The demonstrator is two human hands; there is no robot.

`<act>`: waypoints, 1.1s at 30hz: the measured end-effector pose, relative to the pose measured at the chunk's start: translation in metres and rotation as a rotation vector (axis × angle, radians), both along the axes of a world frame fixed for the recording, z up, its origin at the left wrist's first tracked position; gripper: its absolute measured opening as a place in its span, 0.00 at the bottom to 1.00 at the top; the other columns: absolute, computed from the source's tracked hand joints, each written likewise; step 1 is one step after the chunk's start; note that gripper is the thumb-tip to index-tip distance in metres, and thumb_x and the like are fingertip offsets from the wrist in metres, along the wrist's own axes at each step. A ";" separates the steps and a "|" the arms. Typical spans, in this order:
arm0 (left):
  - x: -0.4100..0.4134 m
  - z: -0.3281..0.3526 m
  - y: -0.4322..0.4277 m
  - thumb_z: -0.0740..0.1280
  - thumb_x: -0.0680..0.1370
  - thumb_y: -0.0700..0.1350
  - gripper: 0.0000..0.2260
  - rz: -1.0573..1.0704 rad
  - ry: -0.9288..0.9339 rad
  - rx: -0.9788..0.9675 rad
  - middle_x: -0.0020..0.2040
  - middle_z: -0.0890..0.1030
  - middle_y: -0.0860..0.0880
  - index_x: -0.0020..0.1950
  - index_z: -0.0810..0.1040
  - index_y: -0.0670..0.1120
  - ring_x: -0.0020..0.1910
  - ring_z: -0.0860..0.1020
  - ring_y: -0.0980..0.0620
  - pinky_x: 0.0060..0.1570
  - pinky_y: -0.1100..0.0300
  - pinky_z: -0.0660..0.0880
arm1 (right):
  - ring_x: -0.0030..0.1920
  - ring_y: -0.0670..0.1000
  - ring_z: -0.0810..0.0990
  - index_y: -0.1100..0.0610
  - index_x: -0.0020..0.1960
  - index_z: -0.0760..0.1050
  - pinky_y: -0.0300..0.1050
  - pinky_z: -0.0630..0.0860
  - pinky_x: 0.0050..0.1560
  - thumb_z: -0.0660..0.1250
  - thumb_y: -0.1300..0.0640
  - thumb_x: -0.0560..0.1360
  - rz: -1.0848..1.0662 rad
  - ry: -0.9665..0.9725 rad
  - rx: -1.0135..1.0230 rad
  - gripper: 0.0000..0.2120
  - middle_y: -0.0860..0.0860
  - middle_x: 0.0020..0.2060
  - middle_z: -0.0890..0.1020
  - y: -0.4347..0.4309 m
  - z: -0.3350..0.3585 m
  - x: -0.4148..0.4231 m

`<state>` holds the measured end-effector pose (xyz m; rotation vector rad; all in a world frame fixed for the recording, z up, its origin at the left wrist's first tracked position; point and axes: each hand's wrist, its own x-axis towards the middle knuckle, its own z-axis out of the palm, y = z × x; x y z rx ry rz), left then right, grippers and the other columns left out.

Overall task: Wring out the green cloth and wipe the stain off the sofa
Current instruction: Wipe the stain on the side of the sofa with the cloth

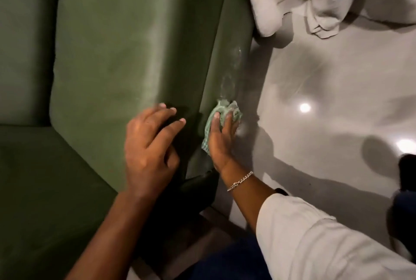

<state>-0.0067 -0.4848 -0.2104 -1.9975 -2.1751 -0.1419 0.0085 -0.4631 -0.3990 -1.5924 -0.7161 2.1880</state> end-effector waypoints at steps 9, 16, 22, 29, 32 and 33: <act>-0.037 0.002 0.037 0.59 0.77 0.60 0.31 0.068 0.299 -0.452 0.81 0.49 0.45 0.78 0.56 0.54 0.79 0.44 0.37 0.76 0.35 0.47 | 0.79 0.55 0.44 0.43 0.76 0.41 0.57 0.44 0.78 0.41 0.33 0.74 0.078 -0.134 0.192 0.34 0.49 0.79 0.43 -0.019 -0.004 -0.010; -0.041 0.000 0.043 0.59 0.76 0.62 0.32 0.050 0.338 -0.436 0.81 0.50 0.43 0.78 0.56 0.56 0.79 0.44 0.35 0.76 0.35 0.46 | 0.79 0.57 0.45 0.45 0.76 0.42 0.55 0.43 0.77 0.41 0.32 0.72 0.078 -0.147 0.238 0.36 0.53 0.79 0.46 -0.056 0.017 -0.007; -0.042 -0.004 0.044 0.59 0.75 0.63 0.33 0.051 0.369 -0.417 0.81 0.51 0.42 0.78 0.56 0.56 0.79 0.46 0.35 0.75 0.34 0.48 | 0.79 0.55 0.46 0.45 0.77 0.44 0.56 0.44 0.76 0.42 0.30 0.73 0.047 -0.210 0.356 0.37 0.51 0.80 0.48 -0.023 -0.001 -0.016; -0.040 -0.006 0.044 0.59 0.75 0.63 0.32 0.065 0.374 -0.407 0.81 0.51 0.42 0.78 0.57 0.56 0.79 0.46 0.34 0.75 0.34 0.48 | 0.79 0.58 0.47 0.50 0.77 0.46 0.55 0.44 0.76 0.43 0.34 0.73 0.021 -0.197 0.207 0.36 0.54 0.79 0.49 -0.057 0.020 -0.015; -0.040 -0.006 0.044 0.59 0.75 0.62 0.32 0.060 0.382 -0.396 0.80 0.50 0.43 0.78 0.57 0.56 0.79 0.47 0.35 0.75 0.35 0.48 | 0.79 0.56 0.44 0.45 0.77 0.45 0.56 0.43 0.76 0.42 0.32 0.72 -0.027 -0.208 0.213 0.37 0.49 0.80 0.47 -0.006 0.027 -0.026; -0.041 -0.006 0.044 0.59 0.75 0.62 0.32 0.058 0.384 -0.399 0.80 0.50 0.44 0.78 0.57 0.56 0.79 0.47 0.35 0.75 0.35 0.48 | 0.79 0.56 0.45 0.45 0.77 0.47 0.57 0.45 0.76 0.42 0.32 0.72 -0.052 -0.221 0.217 0.37 0.49 0.80 0.49 -0.002 0.024 -0.026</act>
